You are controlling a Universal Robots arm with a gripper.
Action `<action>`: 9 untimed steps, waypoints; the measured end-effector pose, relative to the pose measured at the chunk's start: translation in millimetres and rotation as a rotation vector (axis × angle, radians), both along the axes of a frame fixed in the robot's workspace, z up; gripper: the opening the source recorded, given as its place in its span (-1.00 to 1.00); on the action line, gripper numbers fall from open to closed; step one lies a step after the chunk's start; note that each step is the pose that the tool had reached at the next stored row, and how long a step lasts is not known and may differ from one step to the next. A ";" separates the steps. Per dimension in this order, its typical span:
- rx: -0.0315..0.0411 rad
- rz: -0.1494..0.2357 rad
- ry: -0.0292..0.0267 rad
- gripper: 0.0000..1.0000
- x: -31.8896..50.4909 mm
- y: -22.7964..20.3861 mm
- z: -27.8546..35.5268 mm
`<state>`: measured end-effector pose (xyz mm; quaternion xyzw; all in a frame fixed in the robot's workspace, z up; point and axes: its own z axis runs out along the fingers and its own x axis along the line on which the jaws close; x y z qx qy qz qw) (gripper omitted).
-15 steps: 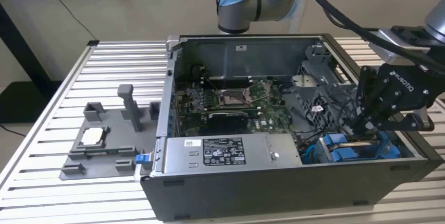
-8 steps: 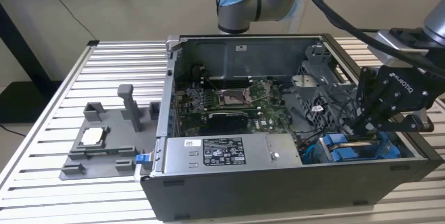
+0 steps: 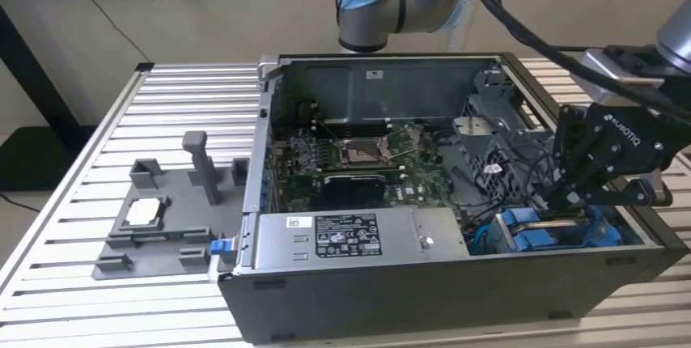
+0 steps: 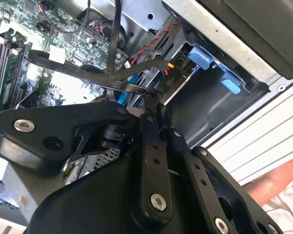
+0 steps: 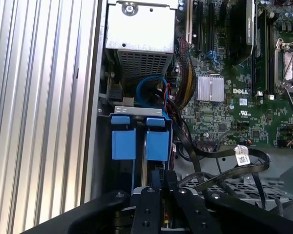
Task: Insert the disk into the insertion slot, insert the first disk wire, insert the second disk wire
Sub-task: 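Insert the second disk wire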
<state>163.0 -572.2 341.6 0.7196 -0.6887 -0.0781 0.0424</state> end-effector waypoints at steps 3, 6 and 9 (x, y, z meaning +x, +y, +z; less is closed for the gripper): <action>0.0001 0.000 0.0000 -0.68 0.0 0.0 -0.6; 0.0001 0.000 -0.0001 -0.68 0.0 0.1 -0.8; 0.0001 0.000 -0.0003 -0.68 0.0 0.2 -1.1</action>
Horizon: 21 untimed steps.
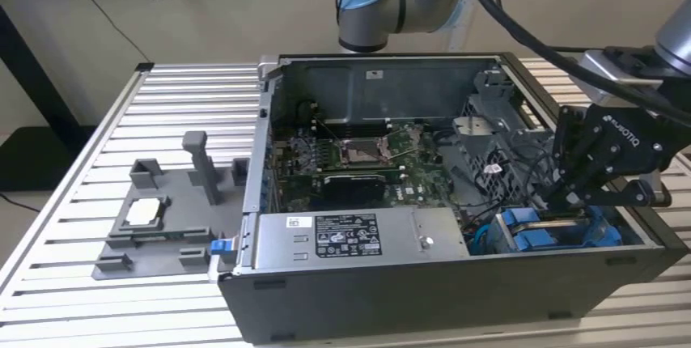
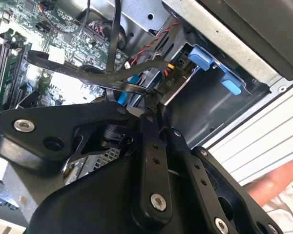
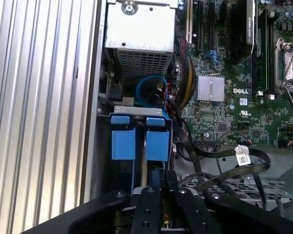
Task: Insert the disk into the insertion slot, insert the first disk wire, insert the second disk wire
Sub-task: 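Insert the second disk wire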
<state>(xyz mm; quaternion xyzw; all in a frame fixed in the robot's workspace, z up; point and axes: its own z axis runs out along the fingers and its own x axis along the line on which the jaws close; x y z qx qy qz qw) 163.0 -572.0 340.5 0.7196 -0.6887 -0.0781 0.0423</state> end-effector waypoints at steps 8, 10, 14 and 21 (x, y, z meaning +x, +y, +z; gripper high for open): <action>0.0009 -0.001 -0.0001 -0.68 0.0 0.0 -2.7; -0.0001 -0.001 -0.0001 -0.68 0.0 0.0 -2.4; -0.0002 -0.001 -0.0001 -0.68 0.0 0.1 -3.9; -0.0001 -0.001 -0.0001 -0.68 0.0 0.1 -6.3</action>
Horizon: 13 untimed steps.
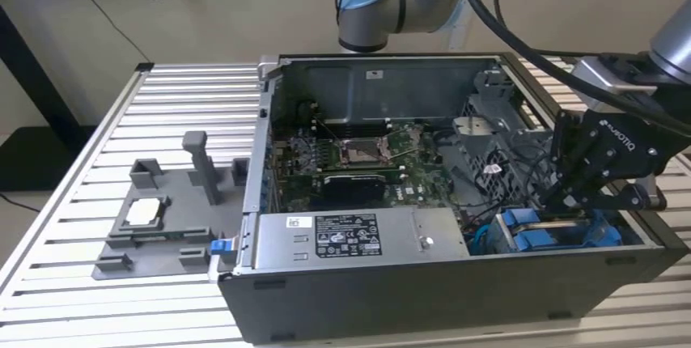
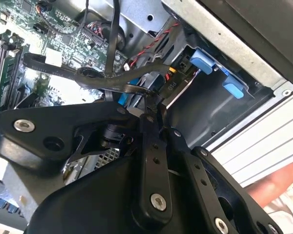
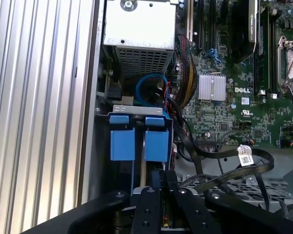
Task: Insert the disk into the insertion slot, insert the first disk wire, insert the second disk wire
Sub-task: 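Insert the second disk wire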
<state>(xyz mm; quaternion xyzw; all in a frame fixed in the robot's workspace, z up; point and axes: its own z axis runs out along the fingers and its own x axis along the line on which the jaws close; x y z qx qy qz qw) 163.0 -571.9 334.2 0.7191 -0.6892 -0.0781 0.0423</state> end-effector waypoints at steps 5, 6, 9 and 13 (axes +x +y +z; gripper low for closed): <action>0.0005 0.000 -0.0001 -0.68 0.0 0.0 -0.2; 0.0006 0.000 -0.0001 -0.65 0.0 0.0 -0.4; 0.0019 0.000 0.0001 -0.52 0.0 -0.3 0.8; 0.0027 0.000 0.0020 -0.52 0.0 -1.4 7.0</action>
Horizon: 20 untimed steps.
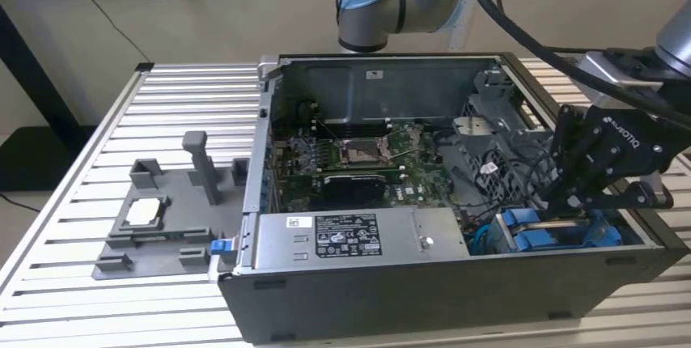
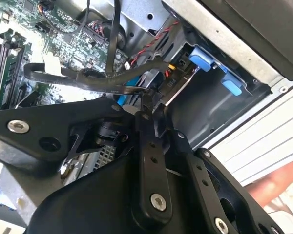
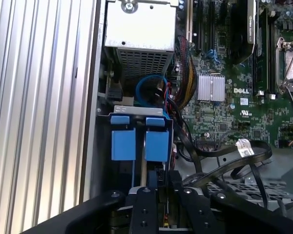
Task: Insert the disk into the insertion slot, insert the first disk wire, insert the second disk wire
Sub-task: 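Insert the second disk wire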
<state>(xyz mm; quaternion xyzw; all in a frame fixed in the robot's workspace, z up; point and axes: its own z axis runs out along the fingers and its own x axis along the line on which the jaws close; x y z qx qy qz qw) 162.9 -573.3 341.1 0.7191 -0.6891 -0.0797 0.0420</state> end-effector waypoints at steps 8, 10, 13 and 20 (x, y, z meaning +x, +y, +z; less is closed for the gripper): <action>0.0003 0.000 0.0010 -0.52 0.0 -0.5 15.0; 0.0005 0.000 0.0010 -0.52 0.0 -0.5 17.5; 0.0006 0.000 -0.0053 -0.52 -1.0 -0.3 18.7; 0.0003 0.000 -0.0987 -0.52 -6.4 -0.5 19.5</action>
